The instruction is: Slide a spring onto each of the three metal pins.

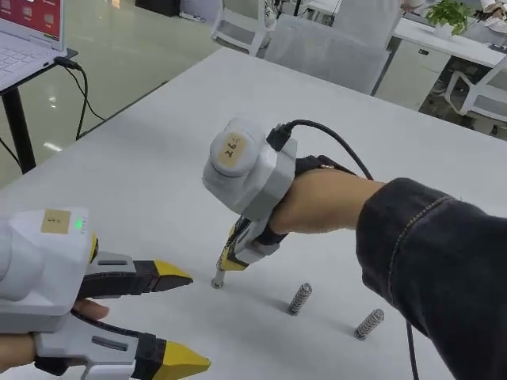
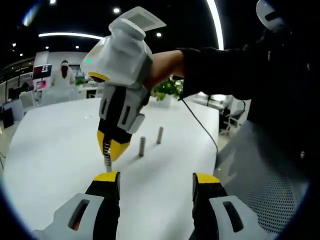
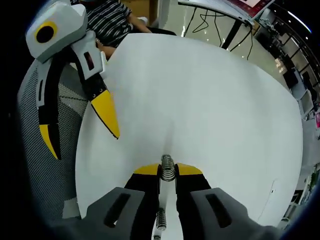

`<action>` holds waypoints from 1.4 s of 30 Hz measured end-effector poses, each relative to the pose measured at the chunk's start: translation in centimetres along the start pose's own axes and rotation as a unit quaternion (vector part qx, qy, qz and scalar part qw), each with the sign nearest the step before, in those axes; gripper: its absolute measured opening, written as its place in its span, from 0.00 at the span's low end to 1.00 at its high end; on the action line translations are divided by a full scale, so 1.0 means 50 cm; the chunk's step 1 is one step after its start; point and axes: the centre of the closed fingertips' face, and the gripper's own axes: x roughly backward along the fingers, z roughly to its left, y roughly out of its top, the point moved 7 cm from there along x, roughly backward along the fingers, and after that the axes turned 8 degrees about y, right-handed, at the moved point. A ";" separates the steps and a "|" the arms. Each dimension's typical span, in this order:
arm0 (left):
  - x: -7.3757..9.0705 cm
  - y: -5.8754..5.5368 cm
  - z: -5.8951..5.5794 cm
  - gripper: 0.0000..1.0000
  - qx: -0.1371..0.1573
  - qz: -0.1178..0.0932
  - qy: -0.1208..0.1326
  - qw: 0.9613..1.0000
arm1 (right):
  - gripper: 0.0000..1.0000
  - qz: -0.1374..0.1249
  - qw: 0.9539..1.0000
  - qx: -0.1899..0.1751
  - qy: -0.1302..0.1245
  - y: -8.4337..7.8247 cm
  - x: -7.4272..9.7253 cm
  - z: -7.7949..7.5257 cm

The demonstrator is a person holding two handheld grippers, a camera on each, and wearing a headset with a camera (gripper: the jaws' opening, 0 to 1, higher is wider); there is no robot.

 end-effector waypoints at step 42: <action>0.000 -0.003 0.003 0.53 0.003 0.001 0.000 1.000 | 0.08 0.030 1.000 -0.006 0.005 -0.009 -0.053 -0.009</action>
